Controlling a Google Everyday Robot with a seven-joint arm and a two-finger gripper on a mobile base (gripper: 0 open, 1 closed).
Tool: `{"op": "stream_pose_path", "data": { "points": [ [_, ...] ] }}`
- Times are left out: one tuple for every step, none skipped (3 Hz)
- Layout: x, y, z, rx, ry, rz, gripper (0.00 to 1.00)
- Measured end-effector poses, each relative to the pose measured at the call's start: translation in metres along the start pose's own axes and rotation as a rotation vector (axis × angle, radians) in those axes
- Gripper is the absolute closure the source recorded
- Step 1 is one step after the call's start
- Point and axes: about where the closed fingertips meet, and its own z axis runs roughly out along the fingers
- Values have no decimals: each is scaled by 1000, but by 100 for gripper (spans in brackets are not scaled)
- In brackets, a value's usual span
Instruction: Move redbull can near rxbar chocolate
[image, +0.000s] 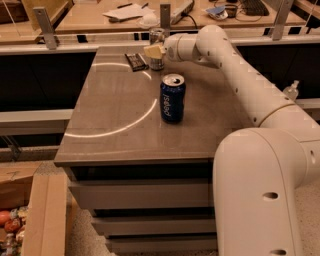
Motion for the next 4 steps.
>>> {"op": "stream_pose_path", "data": {
  "points": [
    [1, 5, 5, -11, 5, 0, 64],
    [2, 6, 6, -18, 10, -10, 40],
    [6, 4, 1, -22, 19, -26, 9],
    [11, 1, -8, -25, 28, -34, 0]
  ]
}}
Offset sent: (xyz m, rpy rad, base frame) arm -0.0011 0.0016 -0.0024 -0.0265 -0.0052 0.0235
